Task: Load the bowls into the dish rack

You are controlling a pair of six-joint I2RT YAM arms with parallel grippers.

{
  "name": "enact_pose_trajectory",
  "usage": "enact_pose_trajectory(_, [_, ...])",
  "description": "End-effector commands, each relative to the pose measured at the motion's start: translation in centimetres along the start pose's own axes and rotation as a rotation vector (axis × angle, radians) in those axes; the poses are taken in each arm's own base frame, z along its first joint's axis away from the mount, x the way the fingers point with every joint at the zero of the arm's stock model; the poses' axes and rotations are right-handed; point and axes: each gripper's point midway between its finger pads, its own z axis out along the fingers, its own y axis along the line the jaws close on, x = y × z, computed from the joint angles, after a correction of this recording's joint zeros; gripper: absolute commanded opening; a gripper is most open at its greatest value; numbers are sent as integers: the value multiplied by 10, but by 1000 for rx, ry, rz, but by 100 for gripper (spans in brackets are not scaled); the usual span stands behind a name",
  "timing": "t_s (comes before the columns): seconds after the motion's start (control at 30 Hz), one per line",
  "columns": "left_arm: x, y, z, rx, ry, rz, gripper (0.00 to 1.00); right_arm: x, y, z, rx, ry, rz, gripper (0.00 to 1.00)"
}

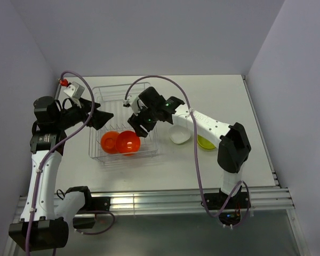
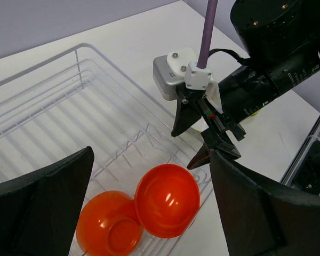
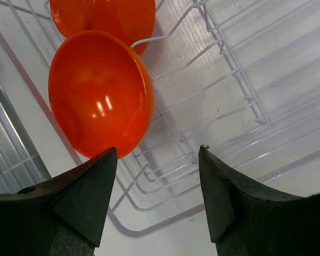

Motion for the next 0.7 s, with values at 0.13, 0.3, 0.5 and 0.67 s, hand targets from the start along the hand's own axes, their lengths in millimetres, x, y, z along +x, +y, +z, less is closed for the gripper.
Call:
enact_pose_trajectory(0.13, [-2, 3, -1, -11, -19, 37, 96, -1, 11, 11, 2, -2, 55, 70])
enact_pose_trajectory(0.3, [-1, 5, -1, -20, -15, 49, 97, 1, 13, 23, 19, 19, 77, 67])
enact_pose_trajectory(0.5, [1, 4, -3, -25, -13, 65, 97, 8, 11, 36, 34, 46, 109, 60])
enact_pose_trajectory(0.67, [0, 5, -5, -33, -10, 81, 97, 9, 12, 41, 33, 61, 129, 35])
